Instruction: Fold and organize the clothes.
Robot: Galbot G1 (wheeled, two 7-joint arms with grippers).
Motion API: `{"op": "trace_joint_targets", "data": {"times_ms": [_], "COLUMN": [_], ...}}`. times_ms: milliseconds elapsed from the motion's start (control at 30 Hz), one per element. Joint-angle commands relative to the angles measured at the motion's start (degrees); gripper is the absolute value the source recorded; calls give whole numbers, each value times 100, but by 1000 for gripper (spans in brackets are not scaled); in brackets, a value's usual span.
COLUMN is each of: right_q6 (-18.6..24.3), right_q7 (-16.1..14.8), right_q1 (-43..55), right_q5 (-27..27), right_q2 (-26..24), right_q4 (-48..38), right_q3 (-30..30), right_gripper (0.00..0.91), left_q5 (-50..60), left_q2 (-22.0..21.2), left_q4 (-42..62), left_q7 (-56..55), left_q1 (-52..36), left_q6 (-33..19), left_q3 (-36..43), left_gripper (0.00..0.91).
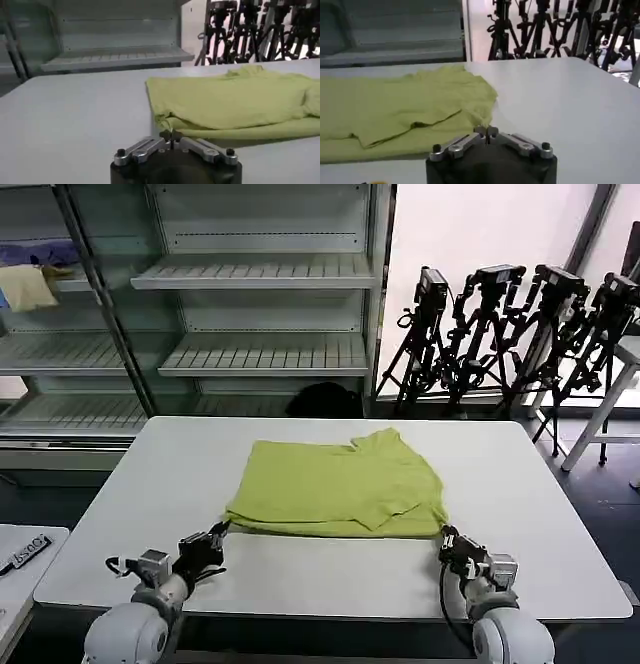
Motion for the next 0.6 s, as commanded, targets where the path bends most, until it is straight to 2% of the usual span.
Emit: {"op": "trace_joint_targets", "data": {"times_ms": [33,233,567,600], "right_q6": [-17,-19,-14,-14], "right_q7": [100,223,330,330], "right_q1": [-840,-1205,-1322,-1324], "right_q5": [42,-5,-137,-141], "right_q2": [30,15,55,59], "right_q4": [708,976,884,881], "right_q3": [-108,-211,-391,-409], "right_gripper": [0,0,10,353], "left_q5": [-84,-102,235,264], "left_q2": [-38,-135,-347,-349], "left_q4": [-836,-1062,-1060,-1035], "left_q7": [-65,-178,-447,-459], "left_q1": [1245,1538,1898,1909], "left_q6": [-135,-137,-351,-366], "left_q3": [-861,-1160,-1001,-982], "left_gripper": [0,0,0,10]}}
